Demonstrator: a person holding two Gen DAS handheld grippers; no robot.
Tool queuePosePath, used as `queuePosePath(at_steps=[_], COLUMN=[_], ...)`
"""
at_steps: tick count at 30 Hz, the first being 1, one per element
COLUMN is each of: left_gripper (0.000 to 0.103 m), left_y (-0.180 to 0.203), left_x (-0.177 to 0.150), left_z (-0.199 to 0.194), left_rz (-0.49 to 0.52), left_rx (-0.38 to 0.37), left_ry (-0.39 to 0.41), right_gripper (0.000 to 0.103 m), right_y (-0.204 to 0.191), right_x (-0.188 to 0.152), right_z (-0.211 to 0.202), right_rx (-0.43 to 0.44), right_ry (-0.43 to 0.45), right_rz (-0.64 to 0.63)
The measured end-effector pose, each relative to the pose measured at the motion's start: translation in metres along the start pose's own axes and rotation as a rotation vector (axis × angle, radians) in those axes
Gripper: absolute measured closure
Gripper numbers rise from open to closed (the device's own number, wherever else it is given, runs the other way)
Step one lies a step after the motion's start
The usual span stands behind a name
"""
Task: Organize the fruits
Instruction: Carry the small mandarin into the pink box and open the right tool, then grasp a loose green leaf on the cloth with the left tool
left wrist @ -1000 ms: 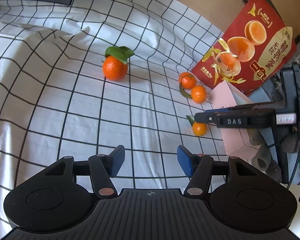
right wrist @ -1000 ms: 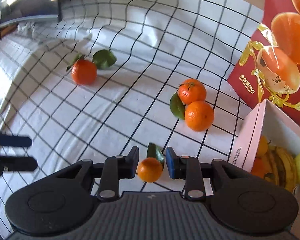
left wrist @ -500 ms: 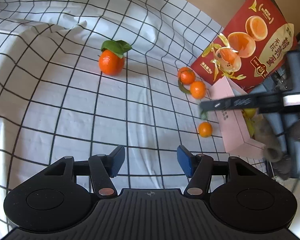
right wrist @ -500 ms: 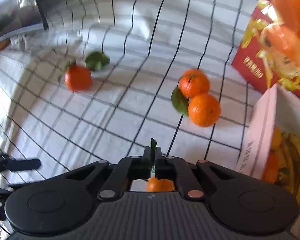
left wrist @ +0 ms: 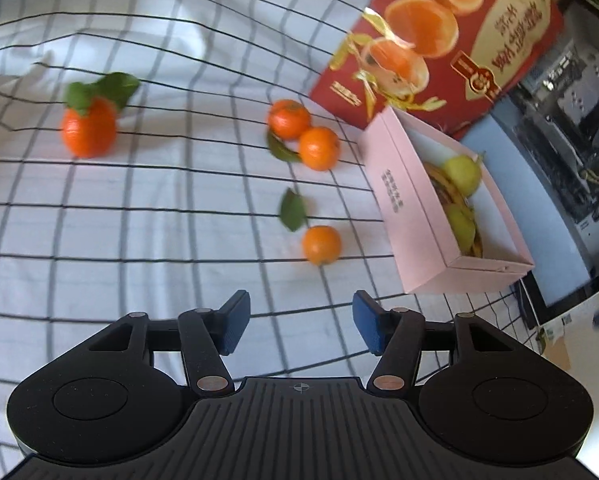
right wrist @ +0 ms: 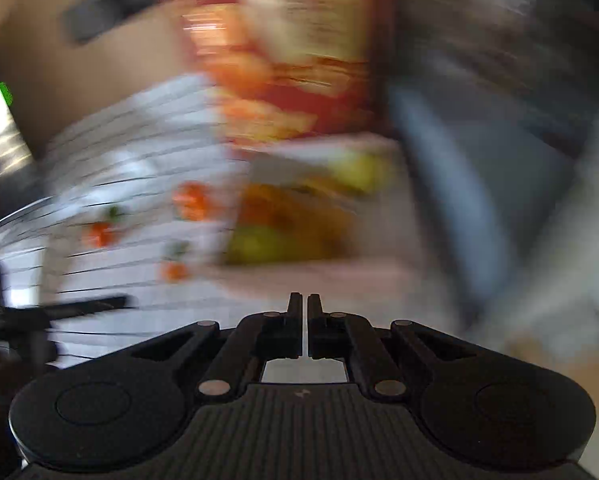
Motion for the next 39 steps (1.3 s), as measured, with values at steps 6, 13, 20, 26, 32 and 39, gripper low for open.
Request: queuePosePath(at_steps=[6,13,20,26,32,39], left_gripper=[0.045,0.051,0.051,0.052,0.055,0.091], left_y=[0.013,-0.027,-0.014,0.018,0.035,0.035], left_x=[0.025,0.066,0.097,0.091,0.079,0.074], left_z=[0.007,0.022,0.065,0.096,0.098,0.093], left_rz=[0.053,-0.067,-0.007,0.234,0.423,0.429], left_rx=[0.044,0.059,0.117,0.199,0.259,0.243], left_ry=[0.024,-0.07,-0.172,-0.258,-0.255,-0.216], right_gripper=[0.1,0.085,0.074,0.07,0.069,0.069], right_y=[0.027,-0.032,-0.052,-0.037,-0.018,-0.006], right_x=[-0.042,-0.06,-0.075,-0.082,-0.089,-0.093], right_z=[0.016,0.053,0.064,0.058,0.058,0.062], right_rx=[-0.119,-0.049,-0.035,-0.071,-0.097,-0.111], right_ry=[0.015,0.03,0.038,0.037,0.022,0.013], right_rz=[0.006,-0.087,-0.152,-0.138,-0.09,-0.041])
Point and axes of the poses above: each gripper's, at about its wrist camera, not at the fingertips, and z roughly the way its jaws point, y to its right, x to its top, the point moved 3 cm from there along z, roughly the way its jaws point, and after that the axes turned 7 degrees about z, right-handed, at the moved point
